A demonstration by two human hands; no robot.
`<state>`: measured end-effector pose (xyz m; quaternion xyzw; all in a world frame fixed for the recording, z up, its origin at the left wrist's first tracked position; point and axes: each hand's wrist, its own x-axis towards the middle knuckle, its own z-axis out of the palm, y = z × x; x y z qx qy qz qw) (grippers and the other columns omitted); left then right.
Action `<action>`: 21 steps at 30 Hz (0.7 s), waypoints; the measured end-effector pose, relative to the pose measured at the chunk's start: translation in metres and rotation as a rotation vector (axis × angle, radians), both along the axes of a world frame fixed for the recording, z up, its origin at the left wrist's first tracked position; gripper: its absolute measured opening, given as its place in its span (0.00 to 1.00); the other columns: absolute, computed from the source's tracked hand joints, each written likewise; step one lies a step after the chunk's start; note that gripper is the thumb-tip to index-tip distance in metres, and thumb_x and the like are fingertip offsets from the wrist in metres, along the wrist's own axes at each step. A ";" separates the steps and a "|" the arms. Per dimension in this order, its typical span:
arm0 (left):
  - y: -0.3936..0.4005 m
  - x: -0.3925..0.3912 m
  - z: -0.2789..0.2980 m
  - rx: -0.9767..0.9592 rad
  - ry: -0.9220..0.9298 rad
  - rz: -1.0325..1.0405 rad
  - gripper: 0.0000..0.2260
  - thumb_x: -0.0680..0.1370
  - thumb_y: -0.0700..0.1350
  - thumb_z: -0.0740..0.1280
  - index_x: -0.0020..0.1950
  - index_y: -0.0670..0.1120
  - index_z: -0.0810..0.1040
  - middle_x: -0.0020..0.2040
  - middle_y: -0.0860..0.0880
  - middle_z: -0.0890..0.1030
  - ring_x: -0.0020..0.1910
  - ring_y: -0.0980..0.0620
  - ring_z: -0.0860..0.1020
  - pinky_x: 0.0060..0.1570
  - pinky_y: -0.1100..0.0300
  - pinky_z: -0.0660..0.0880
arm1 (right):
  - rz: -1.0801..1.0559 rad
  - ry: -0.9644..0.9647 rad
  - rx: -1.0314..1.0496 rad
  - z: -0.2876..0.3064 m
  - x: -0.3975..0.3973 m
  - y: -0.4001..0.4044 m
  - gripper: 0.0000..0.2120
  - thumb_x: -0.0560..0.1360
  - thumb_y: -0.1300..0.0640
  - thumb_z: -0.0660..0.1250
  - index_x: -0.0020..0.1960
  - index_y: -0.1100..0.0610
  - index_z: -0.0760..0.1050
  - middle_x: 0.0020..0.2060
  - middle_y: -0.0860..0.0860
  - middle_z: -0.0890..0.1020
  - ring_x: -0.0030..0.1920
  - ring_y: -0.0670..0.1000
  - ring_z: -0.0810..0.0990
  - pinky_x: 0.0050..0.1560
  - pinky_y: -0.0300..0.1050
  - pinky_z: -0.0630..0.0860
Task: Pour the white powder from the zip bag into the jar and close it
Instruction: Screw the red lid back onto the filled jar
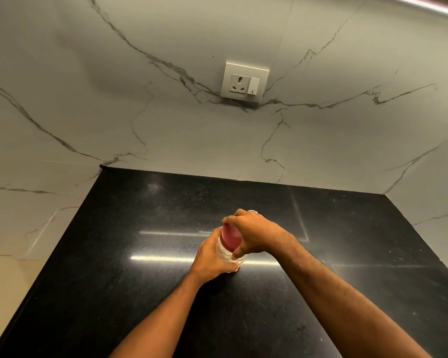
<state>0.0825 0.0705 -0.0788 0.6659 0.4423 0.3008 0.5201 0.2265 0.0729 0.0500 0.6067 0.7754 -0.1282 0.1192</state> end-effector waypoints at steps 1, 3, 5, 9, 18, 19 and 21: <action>0.001 -0.001 0.002 -0.004 -0.016 0.000 0.40 0.57 0.50 0.83 0.65 0.64 0.69 0.58 0.60 0.80 0.57 0.60 0.80 0.51 0.66 0.78 | -0.004 0.026 -0.004 0.004 0.000 -0.001 0.44 0.66 0.44 0.79 0.76 0.49 0.60 0.70 0.52 0.69 0.69 0.58 0.69 0.63 0.53 0.73; 0.004 -0.005 0.011 -0.013 -0.053 -0.023 0.40 0.58 0.48 0.83 0.65 0.65 0.69 0.58 0.60 0.80 0.57 0.61 0.80 0.52 0.66 0.78 | 0.007 0.100 -0.003 0.017 0.002 -0.001 0.44 0.67 0.47 0.79 0.76 0.46 0.60 0.71 0.51 0.67 0.69 0.57 0.67 0.63 0.52 0.73; 0.010 -0.010 0.023 -0.020 -0.075 -0.084 0.41 0.59 0.46 0.83 0.67 0.64 0.68 0.60 0.59 0.80 0.59 0.60 0.79 0.55 0.64 0.78 | 0.044 0.159 -0.019 0.032 0.005 -0.001 0.44 0.67 0.49 0.79 0.76 0.44 0.60 0.72 0.49 0.66 0.70 0.56 0.66 0.63 0.52 0.72; 0.019 -0.019 0.049 -0.020 -0.086 -0.187 0.43 0.61 0.44 0.82 0.71 0.58 0.66 0.63 0.54 0.79 0.62 0.55 0.79 0.62 0.54 0.78 | 0.099 0.222 -0.059 0.058 0.010 0.001 0.43 0.68 0.51 0.79 0.76 0.42 0.60 0.73 0.47 0.65 0.70 0.53 0.64 0.64 0.50 0.71; 0.021 -0.023 0.078 0.007 -0.153 -0.161 0.41 0.61 0.46 0.80 0.69 0.61 0.66 0.62 0.52 0.79 0.61 0.53 0.79 0.60 0.54 0.79 | -0.074 0.342 0.170 0.064 0.002 -0.005 0.42 0.65 0.35 0.76 0.73 0.46 0.65 0.66 0.48 0.72 0.64 0.51 0.70 0.56 0.42 0.72; 0.021 -0.022 0.080 0.014 -0.153 -0.147 0.40 0.60 0.46 0.80 0.68 0.62 0.66 0.62 0.52 0.79 0.61 0.53 0.80 0.59 0.55 0.80 | -0.112 0.338 0.202 0.063 0.000 -0.005 0.42 0.65 0.33 0.75 0.73 0.46 0.65 0.65 0.48 0.73 0.63 0.51 0.71 0.55 0.41 0.71; 0.021 -0.018 0.086 0.038 -0.134 -0.122 0.38 0.59 0.50 0.80 0.64 0.65 0.66 0.59 0.55 0.79 0.59 0.54 0.80 0.54 0.61 0.80 | -0.198 0.274 0.278 0.061 -0.007 -0.009 0.42 0.64 0.29 0.71 0.71 0.48 0.66 0.64 0.50 0.74 0.61 0.51 0.73 0.53 0.42 0.72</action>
